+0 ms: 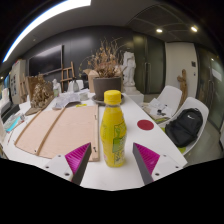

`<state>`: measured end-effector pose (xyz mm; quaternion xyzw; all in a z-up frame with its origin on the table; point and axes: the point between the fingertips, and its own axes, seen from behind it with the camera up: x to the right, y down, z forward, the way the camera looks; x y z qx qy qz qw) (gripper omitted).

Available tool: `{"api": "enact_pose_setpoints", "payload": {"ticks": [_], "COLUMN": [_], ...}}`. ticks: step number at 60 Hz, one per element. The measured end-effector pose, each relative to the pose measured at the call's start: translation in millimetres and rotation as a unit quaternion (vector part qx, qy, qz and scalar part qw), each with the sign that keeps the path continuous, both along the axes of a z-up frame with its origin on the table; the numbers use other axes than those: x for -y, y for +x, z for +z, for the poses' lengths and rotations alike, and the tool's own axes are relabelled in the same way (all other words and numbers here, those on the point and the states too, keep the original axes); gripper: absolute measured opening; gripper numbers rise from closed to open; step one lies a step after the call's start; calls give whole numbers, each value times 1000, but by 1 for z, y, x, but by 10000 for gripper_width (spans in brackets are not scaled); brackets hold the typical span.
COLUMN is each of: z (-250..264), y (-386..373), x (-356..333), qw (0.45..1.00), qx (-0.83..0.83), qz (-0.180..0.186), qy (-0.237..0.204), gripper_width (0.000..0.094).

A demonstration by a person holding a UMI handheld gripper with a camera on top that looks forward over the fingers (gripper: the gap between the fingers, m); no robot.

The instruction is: Pour water

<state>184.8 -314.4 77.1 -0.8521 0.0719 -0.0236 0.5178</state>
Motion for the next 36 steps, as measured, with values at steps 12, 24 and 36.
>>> {"api": "enact_pose_setpoints", "payload": {"ticks": [12,24,36], "z": [-26,-28,-18], "y": [12,15,10], "x": [-41,-50,-48], "qw": [1000,999,999], "qx": [11,21,41], "qz": [1,-5,-2], "qy": [19,33,24], "gripper_width": [693,394,260]}}
